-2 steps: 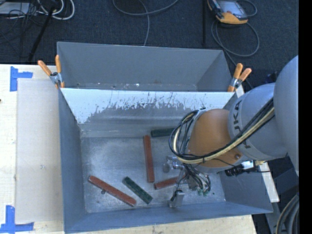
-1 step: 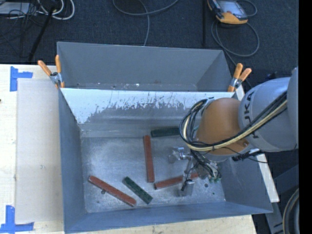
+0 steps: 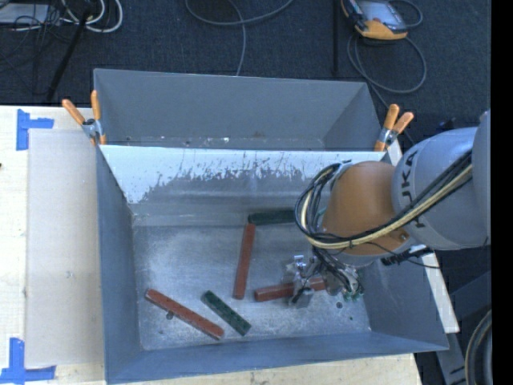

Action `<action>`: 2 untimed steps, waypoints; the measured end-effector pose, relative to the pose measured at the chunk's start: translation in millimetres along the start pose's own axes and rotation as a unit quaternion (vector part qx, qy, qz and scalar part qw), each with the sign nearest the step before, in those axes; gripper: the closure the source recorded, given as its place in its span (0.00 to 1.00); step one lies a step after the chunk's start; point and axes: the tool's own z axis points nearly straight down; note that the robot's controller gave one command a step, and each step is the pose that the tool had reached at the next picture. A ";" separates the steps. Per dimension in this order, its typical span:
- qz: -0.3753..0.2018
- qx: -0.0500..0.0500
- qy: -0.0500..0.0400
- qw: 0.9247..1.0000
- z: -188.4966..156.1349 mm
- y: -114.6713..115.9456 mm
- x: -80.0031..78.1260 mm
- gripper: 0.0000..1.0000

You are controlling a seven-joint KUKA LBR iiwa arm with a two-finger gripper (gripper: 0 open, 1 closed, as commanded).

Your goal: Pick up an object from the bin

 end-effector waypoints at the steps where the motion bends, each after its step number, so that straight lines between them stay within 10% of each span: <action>1: -0.001 0.000 0.000 1.000 0.0 0.1 0.0 1.00; 2: -0.002 0.000 0.000 1.000 0.0 0.4 -0.1 0.00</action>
Offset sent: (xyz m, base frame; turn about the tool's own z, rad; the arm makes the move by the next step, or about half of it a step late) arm 0.0000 0.0000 0.0000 0.0000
